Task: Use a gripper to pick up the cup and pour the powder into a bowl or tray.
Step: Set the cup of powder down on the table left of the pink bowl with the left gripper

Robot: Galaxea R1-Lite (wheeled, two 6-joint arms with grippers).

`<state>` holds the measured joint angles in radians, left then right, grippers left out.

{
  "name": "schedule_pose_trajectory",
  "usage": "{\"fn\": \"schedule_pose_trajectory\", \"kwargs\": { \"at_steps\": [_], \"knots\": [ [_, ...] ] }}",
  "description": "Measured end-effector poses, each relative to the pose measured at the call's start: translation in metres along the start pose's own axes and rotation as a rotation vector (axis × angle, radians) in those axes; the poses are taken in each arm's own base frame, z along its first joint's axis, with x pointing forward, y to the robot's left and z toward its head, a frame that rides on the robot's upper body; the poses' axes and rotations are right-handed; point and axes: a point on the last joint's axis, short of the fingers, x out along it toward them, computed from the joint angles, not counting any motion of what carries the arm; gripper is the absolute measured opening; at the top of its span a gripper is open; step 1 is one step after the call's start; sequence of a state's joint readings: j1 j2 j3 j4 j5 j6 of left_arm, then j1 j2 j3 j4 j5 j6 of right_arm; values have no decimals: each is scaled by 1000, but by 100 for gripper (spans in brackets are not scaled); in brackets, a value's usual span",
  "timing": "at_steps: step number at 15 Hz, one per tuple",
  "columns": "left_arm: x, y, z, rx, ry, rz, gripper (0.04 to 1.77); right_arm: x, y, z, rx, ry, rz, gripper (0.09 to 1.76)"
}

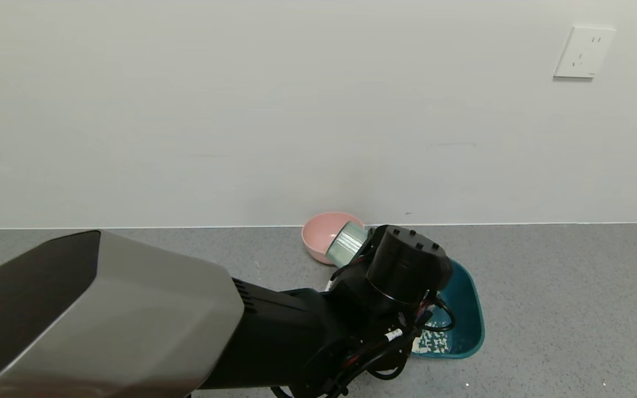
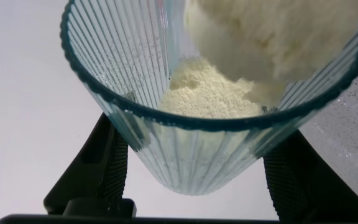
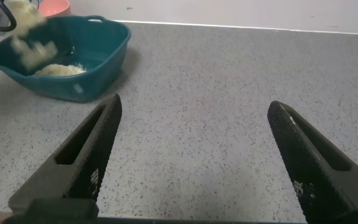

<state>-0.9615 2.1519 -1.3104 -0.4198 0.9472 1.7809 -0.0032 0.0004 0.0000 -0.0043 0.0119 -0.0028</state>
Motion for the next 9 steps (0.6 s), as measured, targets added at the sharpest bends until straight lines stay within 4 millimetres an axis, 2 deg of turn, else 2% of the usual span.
{"fn": "schedule_pose_trajectory", "kwargs": {
  "at_steps": [9],
  "knots": [
    [-1,0,0,-4,-1,2,126,0,0,0,0,0,0,171]
  ]
}}
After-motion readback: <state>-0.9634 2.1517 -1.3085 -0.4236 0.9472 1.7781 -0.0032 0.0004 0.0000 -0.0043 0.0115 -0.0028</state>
